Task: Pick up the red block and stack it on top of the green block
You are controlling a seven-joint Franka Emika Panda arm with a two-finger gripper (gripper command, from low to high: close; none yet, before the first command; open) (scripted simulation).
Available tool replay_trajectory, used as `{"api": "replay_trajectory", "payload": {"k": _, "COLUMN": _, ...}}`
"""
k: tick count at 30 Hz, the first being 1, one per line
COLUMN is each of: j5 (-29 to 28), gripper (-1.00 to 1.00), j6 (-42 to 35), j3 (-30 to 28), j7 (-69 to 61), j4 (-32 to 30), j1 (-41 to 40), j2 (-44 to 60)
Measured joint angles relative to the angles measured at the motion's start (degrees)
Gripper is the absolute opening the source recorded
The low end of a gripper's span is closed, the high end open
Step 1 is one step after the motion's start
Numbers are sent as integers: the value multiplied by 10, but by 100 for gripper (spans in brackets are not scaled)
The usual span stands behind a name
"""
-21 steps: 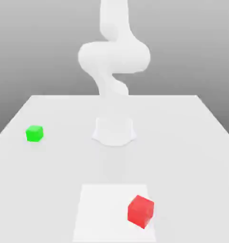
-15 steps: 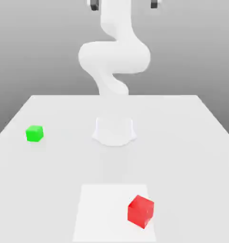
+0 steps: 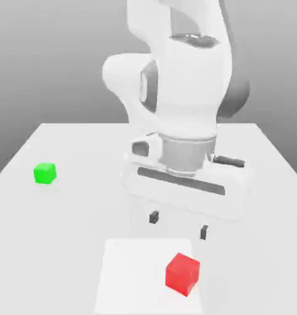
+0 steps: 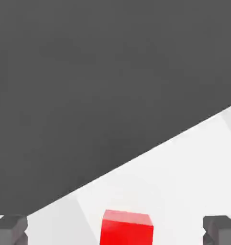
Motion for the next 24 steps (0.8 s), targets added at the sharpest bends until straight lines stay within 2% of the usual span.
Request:
{"api": "replay_trajectory", "payload": {"k": 2, "j5": 0, "gripper": 0, "j6": 23, "j3": -2, "j7": 25, "j4": -9, "j1": 6, "j2": 40}}
{"api": "replay_trajectory", "payload": {"k": 7, "j5": -58, "gripper": 0, "j6": 105, "j3": -52, "j7": 76, "j4": 4, "j1": 44, "j2": 144}}
{"api": "replay_trajectory", "payload": {"k": 8, "j5": -64, "gripper": -100, "j6": 114, "j3": -58, "j7": 80, "j4": 5, "j1": 49, "j2": 154}}
{"api": "replay_trajectory", "payload": {"k": 15, "j5": -63, "gripper": -100, "j6": 113, "j3": -57, "j7": 80, "j4": 5, "j1": 48, "j2": 152}}
{"api": "replay_trajectory", "payload": {"k": 20, "j5": 0, "gripper": -100, "j6": 39, "j3": -22, "j7": 33, "j4": -10, "j1": 27, "j2": 60}}
{"api": "replay_trajectory", "payload": {"k": 24, "j5": -7, "gripper": -100, "j6": 17, "j3": -82, "j7": 77, "j4": -35, "j1": -36, "j2": 14}}
